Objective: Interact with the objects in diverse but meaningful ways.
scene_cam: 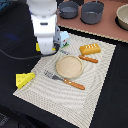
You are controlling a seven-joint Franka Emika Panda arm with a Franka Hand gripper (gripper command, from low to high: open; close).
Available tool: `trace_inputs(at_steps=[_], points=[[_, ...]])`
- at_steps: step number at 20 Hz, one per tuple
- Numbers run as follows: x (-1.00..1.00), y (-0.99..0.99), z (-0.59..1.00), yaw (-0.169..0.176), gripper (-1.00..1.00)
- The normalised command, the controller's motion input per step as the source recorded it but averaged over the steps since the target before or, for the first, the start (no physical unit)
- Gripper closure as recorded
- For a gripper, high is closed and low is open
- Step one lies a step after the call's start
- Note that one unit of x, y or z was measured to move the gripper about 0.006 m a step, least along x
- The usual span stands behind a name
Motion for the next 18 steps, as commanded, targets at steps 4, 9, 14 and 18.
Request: trace_inputs(at_steps=[4, 9, 14, 18], points=[[0.48, -0.37, 0.35, 0.000, 1.00], [0.70, -0.59, 0.40, 0.000, 1.00], [0.78, -0.73, 0.34, 0.000, 1.00], [0.76, -0.78, 0.26, 0.000, 1.00]])
